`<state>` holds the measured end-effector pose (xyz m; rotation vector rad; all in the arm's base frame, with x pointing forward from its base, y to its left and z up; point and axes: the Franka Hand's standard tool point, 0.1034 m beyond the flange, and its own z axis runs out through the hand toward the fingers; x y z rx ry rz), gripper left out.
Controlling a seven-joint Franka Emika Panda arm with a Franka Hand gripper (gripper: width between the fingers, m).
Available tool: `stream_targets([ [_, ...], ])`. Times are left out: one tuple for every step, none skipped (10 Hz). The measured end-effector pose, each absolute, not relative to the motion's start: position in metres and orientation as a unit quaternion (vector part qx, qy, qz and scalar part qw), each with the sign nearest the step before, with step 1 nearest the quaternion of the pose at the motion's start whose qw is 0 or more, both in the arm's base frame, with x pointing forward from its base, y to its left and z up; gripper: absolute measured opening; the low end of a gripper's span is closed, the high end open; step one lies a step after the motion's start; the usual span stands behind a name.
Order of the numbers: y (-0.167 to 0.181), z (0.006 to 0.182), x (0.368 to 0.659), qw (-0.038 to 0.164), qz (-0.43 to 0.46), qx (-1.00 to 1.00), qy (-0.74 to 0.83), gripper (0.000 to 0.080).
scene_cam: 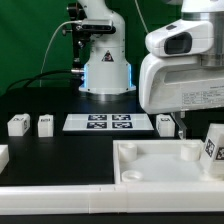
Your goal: Assemble one leg
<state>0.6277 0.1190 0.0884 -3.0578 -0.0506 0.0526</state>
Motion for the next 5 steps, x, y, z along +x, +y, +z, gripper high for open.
stream_targets([
  [0.1192, 0.0925, 0.6332, 0.042, 0.015, -0.999, -0.018, 0.0649],
  [0.1197, 0.0954, 0.6369, 0.043, 0.013, -0.999, -0.018, 0.0649],
  [0.1204, 0.0963, 0.6389, 0.043, 0.011, -0.999, -0.018, 0.0649],
  [0.1206, 0.0957, 0.6386, 0.043, 0.011, -0.999, -0.019, 0.0649],
  [0.1202, 0.0951, 0.6384, 0.043, 0.010, -0.999, -0.020, 0.0632],
])
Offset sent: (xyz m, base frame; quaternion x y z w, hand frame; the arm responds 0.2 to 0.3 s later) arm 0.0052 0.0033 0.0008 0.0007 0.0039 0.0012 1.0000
